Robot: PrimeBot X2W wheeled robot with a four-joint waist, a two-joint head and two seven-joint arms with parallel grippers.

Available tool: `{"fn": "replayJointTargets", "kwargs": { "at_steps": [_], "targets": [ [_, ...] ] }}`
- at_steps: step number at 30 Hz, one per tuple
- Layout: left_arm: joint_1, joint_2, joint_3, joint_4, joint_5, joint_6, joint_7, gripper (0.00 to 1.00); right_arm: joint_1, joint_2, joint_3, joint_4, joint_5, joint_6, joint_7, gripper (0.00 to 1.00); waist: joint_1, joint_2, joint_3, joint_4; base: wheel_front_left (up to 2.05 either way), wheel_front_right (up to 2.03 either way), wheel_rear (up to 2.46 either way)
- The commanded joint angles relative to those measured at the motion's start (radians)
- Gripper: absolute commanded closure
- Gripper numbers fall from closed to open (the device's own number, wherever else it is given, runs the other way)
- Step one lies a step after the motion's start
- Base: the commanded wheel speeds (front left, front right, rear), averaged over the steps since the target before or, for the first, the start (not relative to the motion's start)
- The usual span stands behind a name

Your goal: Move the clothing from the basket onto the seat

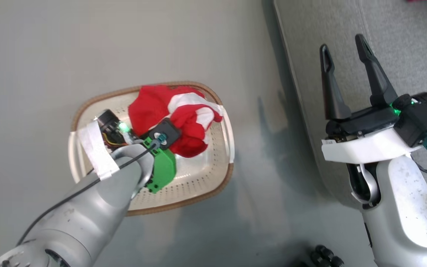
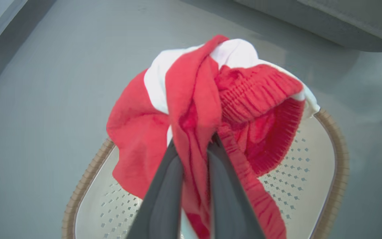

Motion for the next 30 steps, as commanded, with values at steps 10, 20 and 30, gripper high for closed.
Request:
{"fn": "replayJointTargets", "kwargs": {
  "at_steps": [10, 20, 30],
  "targets": [
    [0.131, 0.047, 0.154, -0.277, -0.016, 0.053, -0.005, 1.0, 0.093, -0.004, -0.015, 0.027, -0.012, -0.001, 0.0, 0.0, 0.0, 0.0, -0.235, 0.121, 0.0, 0.0, 0.0],
    [0.253, 0.054, 0.346, -0.514, 0.02, 0.07, -0.006, 1.0, 0.169, -0.004, -0.021, 0.047, -0.001, -0.001, 0.0, 0.0, 0.0, 0.0, -0.358, 0.127, 0.0, 0.0, 0.0],
    [0.333, 0.023, 0.526, -0.695, 0.056, 0.062, -0.005, 1.0, 0.223, -0.004, -0.022, 0.051, 0.008, -0.001, 0.0, 0.0, 0.0, 0.0, -0.421, 0.129, 0.0, 0.0, 0.0]
  ]
}}
